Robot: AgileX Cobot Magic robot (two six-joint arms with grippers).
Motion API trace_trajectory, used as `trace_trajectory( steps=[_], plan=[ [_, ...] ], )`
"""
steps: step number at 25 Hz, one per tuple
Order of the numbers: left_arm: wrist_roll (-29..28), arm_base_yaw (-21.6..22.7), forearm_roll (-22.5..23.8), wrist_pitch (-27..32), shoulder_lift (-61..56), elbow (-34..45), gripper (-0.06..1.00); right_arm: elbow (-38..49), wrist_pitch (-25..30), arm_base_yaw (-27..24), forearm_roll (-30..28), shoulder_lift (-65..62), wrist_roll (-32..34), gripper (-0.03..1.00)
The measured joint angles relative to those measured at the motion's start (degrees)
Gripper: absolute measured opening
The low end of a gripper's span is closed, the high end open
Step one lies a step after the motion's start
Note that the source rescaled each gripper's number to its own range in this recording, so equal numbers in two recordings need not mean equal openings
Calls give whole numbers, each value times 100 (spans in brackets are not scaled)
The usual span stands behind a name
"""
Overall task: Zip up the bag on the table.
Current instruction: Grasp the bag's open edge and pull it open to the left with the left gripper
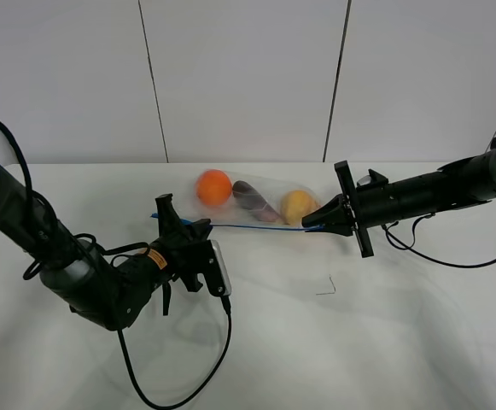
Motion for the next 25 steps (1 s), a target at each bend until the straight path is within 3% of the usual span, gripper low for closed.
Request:
trace_trajectory(
  steps=[12,20,23,25],
  plan=[
    [37,1240,30,32,0,59,0,0,13,0,10,0,0,0],
    [-40,1339,158,46,0,59,0,0,19,0,24,0,0,0],
    [-254,1351,50,82,0,59,12,0,19,0,-34,0,0,0],
    [-440,1398,-75,100,0,59,34,0,26,-5,-81,0,0,0]
  ],
)
